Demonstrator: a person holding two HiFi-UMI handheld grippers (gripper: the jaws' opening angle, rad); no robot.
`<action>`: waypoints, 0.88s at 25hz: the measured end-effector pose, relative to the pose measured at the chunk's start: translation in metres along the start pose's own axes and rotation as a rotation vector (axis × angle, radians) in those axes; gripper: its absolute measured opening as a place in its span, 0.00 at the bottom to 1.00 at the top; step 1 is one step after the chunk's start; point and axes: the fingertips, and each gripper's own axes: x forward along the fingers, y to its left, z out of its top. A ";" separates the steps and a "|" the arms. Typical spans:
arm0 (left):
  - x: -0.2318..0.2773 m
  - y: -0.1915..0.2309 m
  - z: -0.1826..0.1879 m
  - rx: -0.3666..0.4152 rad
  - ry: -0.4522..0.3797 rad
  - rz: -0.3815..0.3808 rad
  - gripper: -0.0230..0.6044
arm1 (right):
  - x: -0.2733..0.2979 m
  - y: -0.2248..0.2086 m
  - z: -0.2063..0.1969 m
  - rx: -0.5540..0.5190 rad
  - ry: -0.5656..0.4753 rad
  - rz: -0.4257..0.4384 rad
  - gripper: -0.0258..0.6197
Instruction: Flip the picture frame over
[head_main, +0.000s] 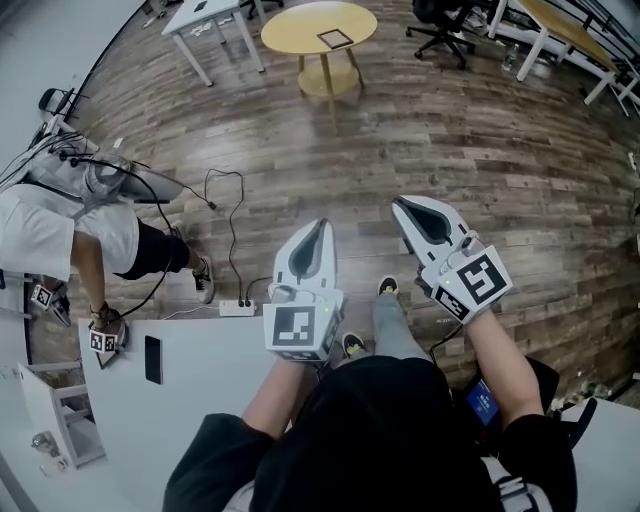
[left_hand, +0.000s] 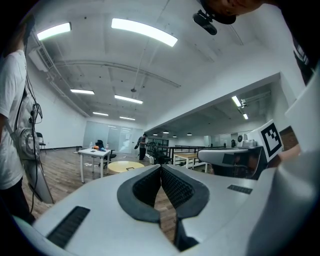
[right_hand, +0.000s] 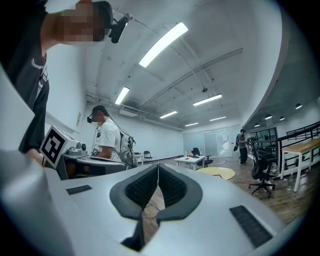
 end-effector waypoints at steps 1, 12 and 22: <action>0.007 0.000 0.001 0.007 0.002 -0.001 0.07 | 0.004 -0.005 -0.002 -0.001 -0.001 0.006 0.07; 0.136 0.000 0.016 0.033 -0.018 0.004 0.07 | 0.050 -0.113 -0.006 -0.064 -0.012 0.062 0.07; 0.234 -0.014 0.019 0.082 -0.018 0.009 0.07 | 0.067 -0.220 -0.013 -0.009 -0.032 0.064 0.07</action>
